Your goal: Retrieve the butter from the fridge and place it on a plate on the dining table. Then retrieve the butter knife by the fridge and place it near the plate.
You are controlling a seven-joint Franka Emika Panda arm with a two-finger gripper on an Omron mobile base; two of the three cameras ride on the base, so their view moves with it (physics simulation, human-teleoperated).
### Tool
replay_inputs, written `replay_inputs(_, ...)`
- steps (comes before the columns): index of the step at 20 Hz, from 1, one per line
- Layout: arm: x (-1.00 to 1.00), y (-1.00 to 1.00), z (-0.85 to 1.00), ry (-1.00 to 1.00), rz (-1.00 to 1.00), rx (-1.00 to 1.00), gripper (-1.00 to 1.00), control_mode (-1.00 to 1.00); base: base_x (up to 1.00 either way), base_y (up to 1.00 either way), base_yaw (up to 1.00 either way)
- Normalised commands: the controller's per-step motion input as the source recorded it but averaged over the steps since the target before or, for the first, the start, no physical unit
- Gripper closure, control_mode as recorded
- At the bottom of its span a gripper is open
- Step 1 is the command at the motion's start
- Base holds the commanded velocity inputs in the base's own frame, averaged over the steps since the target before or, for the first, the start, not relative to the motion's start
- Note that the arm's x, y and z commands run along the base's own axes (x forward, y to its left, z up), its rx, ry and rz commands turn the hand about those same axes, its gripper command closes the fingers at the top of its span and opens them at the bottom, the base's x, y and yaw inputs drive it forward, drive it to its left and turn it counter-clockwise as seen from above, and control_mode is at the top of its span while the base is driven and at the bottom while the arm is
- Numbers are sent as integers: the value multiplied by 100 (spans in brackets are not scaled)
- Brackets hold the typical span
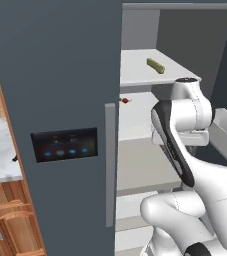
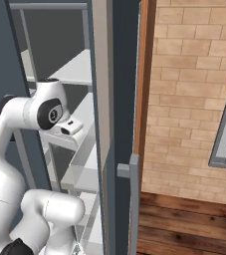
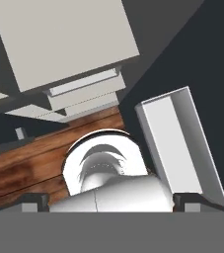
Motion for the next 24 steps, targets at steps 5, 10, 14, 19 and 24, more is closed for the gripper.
replay_inputs(5, 0, -4, 9, -19, 2, 0, -100, -100, 0, 0, 0)
replay_inputs(10, 8, -7, 40, -36, 2, 0, -100, -100, 0, 0, 0)
replay_inputs(14, 31, -1, 68, -18, 0, 0, -100, -100, 0, 0, 0)
replay_inputs(19, 16, 0, 83, -3, 0, -6, -100, -100, 0, 0, 0)
replay_inputs(24, 7, 0, 46, -16, 0, -13, -100, -100, 0, 0, 0)
